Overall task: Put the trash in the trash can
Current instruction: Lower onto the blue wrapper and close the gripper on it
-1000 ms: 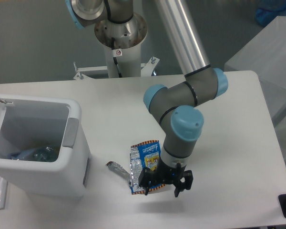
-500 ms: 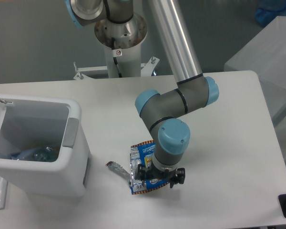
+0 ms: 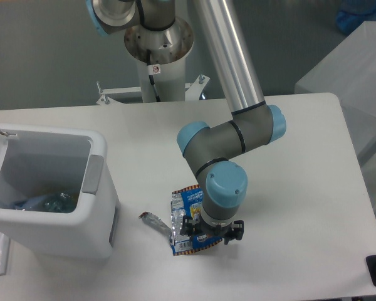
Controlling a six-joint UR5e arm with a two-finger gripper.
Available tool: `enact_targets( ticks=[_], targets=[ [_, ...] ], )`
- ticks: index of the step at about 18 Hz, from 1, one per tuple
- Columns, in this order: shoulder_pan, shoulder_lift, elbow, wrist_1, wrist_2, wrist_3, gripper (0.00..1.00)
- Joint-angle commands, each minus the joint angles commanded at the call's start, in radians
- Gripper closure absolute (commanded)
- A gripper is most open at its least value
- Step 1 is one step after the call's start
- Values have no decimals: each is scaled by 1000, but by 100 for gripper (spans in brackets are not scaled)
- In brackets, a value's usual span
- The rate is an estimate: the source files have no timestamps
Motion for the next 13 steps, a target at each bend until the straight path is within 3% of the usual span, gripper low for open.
enact_targets(
  ticks=[1,2,5,6,13],
  targets=[
    [0,-2,-2,0,0,0,14],
    [0,-2,-8,0,-2,2,28],
    [-3,3,-17,-12,-2,28,92],
    [-5,6,-17,-18,-2,31,100],
    [2,34,-14,-26,-11,32,100]
  ],
)
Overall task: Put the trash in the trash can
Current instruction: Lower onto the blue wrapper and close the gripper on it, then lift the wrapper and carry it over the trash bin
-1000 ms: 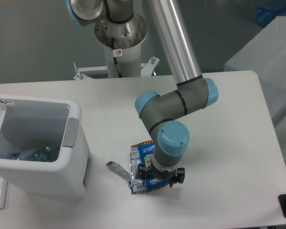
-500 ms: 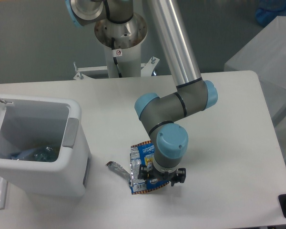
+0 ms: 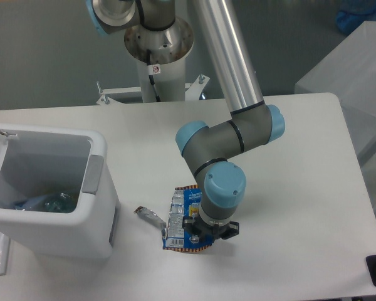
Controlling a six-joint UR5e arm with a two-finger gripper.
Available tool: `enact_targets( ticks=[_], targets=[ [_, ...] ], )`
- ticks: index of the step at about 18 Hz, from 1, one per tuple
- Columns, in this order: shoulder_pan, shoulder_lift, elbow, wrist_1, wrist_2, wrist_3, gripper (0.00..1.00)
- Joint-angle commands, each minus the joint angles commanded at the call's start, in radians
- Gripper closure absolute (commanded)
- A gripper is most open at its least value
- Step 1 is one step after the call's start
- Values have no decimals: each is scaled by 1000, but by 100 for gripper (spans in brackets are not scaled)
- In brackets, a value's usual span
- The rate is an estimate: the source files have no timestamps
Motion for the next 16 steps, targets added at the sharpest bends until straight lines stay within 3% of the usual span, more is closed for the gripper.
enact_targets(
  ticks=[5,12,16],
  targets=[
    [8,37,23,-40,-46,17,100],
    [84,150,101,-41,-280,20,100],
    [133,238,112,-32,-440,17,100]
  ],
)
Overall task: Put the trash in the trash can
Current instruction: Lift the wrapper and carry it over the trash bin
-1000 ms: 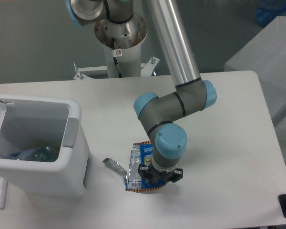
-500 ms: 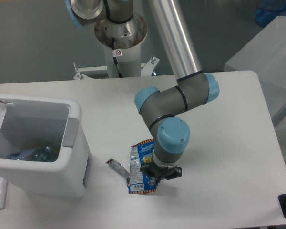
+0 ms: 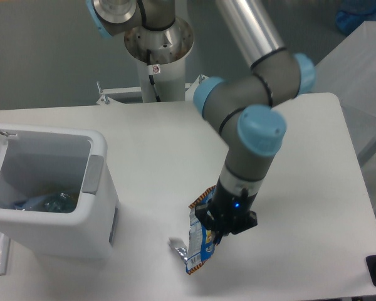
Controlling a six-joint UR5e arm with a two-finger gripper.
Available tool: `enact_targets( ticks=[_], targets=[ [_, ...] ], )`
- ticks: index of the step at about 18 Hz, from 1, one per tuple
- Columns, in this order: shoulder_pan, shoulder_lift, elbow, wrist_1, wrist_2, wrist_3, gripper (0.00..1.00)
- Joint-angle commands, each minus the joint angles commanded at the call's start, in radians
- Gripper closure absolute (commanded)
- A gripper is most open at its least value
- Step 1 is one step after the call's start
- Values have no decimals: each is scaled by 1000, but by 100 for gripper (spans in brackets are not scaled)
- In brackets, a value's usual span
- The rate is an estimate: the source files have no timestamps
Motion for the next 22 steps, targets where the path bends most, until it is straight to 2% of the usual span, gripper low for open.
enact_targets(
  ticks=[4,10,14,17,19,22],
  targets=[
    [22,71,17,2,-154,-32,100],
    [19,143,60,3,-353,-168,100],
    [5,186,68,3,-427,-238,100],
    [-33,210,55,3,-479,-267,100],
    [-84,212,40,6,-485,-256,100],
    [-142,210,11,84,-485,-245,100]
  ],
)
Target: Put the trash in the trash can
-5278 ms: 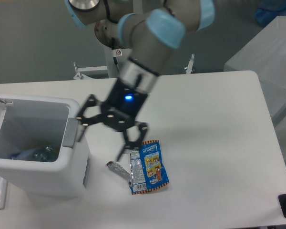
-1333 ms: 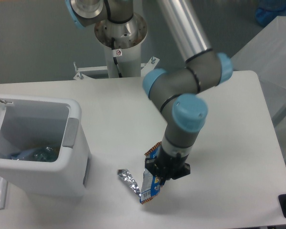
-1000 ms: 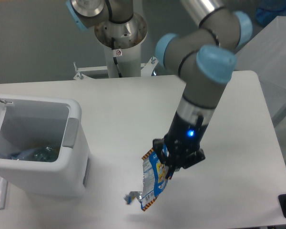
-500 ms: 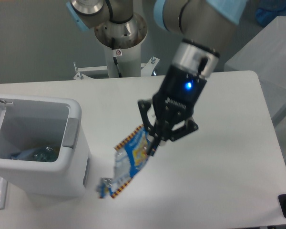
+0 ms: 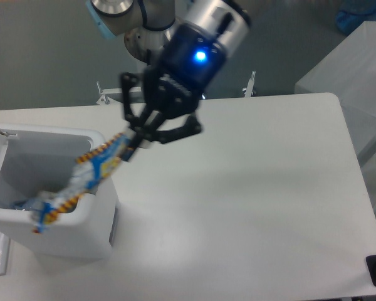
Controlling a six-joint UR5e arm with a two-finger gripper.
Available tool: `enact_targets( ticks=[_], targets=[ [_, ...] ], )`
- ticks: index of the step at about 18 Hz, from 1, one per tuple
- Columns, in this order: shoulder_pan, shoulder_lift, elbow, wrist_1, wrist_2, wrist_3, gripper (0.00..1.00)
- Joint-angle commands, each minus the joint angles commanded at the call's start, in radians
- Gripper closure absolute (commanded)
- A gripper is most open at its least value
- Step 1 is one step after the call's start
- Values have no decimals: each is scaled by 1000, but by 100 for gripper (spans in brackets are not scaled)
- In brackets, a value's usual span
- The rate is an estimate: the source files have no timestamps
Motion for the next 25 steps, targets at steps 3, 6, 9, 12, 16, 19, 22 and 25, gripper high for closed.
enact_targets(
  ticks=[3,6,9,12,16,19,22,25],
  targets=[
    [-25,18,-109,72,0,119,100],
    [-37,60,-196,74,-2,242,100],
    [-39,89,-268,74,0,348,100],
    [-42,89,-278,77,0,371,48],
    [-37,84,-278,79,2,377,0],
    [-26,86,-276,79,2,377,0],
    [4,94,-276,77,2,371,0],
    [56,115,-275,75,12,370,0]
  ],
)
